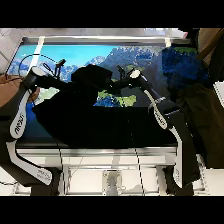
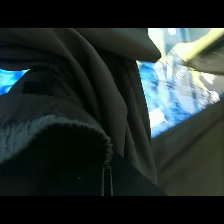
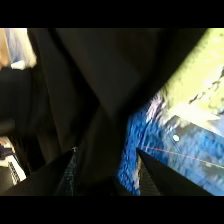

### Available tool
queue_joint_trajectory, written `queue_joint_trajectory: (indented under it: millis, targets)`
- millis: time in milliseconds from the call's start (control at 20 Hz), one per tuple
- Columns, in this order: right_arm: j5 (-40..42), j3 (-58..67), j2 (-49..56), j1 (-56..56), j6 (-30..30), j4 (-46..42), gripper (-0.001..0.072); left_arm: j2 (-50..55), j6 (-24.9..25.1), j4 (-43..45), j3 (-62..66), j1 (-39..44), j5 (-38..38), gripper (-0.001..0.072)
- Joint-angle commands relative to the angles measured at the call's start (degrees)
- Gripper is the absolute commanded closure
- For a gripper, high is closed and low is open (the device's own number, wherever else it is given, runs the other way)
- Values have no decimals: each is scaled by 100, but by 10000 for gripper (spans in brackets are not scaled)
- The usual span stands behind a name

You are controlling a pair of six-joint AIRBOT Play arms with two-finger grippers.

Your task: Fold the clothes and pants, and hang the long-sleeved shirts on hangers.

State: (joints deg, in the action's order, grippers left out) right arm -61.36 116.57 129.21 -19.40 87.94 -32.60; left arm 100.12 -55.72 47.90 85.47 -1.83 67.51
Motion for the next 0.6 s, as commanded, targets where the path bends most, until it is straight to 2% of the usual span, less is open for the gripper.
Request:
queue_joint_trajectory:
  millis: [0,300,400,450,500,550]
  targets:
    - [315,0,122,-33,15,90,304,-4,-81,11,-2,319,103,690]
    - [398,0,131,-22,424,-72,306,-4,-81,35,-2,216,111,689]
    - [402,0,131,-22,463,-262,427,-4,-81,50,-2,184,116,689]
    - [442,0,131,-22,457,-262,543,-4,-81,50,-2,170,114,689]
    - [516,0,129,-22,452,-258,703,-4,-81,52,-2,157,114,689]
    - [555,2,125,-9,433,-258,703,-7,-81,55,-2,131,116,689]
